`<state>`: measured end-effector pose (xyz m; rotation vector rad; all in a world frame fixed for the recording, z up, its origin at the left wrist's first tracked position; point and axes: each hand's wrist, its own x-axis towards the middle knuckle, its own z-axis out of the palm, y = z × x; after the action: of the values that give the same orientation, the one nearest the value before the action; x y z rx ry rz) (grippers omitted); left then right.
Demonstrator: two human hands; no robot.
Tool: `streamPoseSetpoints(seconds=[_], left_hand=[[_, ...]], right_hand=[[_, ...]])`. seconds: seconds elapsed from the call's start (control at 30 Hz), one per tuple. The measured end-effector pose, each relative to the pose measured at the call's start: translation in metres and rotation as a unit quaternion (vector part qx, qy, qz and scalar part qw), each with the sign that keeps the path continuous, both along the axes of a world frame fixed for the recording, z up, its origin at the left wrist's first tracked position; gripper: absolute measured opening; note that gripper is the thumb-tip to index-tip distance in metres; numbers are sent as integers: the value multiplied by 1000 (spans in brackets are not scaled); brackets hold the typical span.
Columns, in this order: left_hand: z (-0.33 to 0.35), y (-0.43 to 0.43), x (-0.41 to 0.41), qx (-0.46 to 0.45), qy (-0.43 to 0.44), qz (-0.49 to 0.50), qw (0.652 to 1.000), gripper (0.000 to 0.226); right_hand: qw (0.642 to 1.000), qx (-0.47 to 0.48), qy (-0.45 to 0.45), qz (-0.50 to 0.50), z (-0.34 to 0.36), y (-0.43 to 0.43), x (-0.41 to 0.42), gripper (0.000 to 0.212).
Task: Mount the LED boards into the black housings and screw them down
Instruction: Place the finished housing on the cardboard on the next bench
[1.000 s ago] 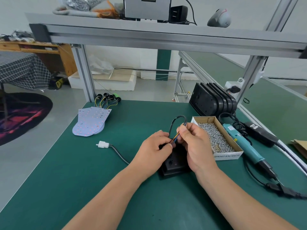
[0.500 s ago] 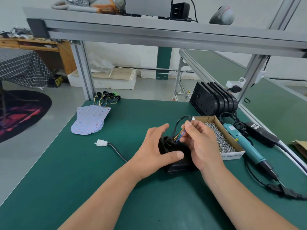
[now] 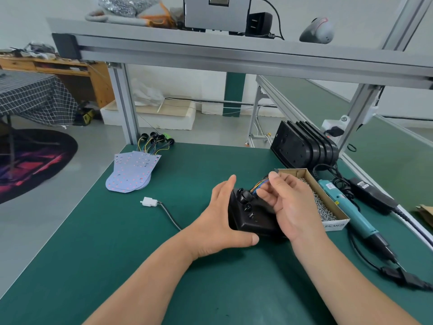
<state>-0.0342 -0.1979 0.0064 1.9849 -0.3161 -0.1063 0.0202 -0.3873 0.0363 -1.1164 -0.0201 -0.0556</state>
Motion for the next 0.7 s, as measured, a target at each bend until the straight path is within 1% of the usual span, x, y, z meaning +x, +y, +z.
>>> streamPoseSetpoints(seconds=[0.07, 0.13, 0.17, 0.23, 0.3, 0.33, 0.4, 0.43, 0.5, 0.57, 0.63, 0.7], left_hand=[[1, 1, 0, -17, 8, 2, 1000, 134], [4, 2, 0, -32, 21, 3, 999, 131], [4, 3, 0, -37, 28, 5, 999, 131], [7, 4, 0, -45, 39, 9, 998, 135], [9, 4, 0, -49, 47, 9, 998, 139], [10, 4, 0, -51, 51, 8, 997, 140], [11, 5, 0, -54, 56, 0, 997, 140], [12, 5, 0, -56, 58, -7, 997, 138], [11, 6, 0, -67, 61, -15, 996, 135], [10, 7, 0, -98, 74, -14, 992, 131], [9, 8, -1, -119, 85, -9, 989, 127], [9, 8, -1, -120, 83, -5, 989, 124]], right_hand=[[996, -83, -16, -38, 2, 0, -1, 19], [974, -202, -45, -87, 4, -3, -4, 26], [955, -269, -74, -106, 5, -5, -6, 25], [902, -384, -163, -112, 9, -7, -10, 16], [845, -461, -260, -73, 11, -11, -9, 20], [821, -488, -294, -40, 12, -14, -8, 24], [784, -527, -324, 40, 14, -18, -5, 30], [774, -540, -323, 77, 15, -21, -3, 32], [758, -559, -318, 110, 16, -26, 0, 31], [757, -563, -316, 107, 17, -30, 1, 30], [778, -546, -294, 102, 19, -32, 1, 32], [799, -529, -271, 93, 19, -31, 1, 31]])
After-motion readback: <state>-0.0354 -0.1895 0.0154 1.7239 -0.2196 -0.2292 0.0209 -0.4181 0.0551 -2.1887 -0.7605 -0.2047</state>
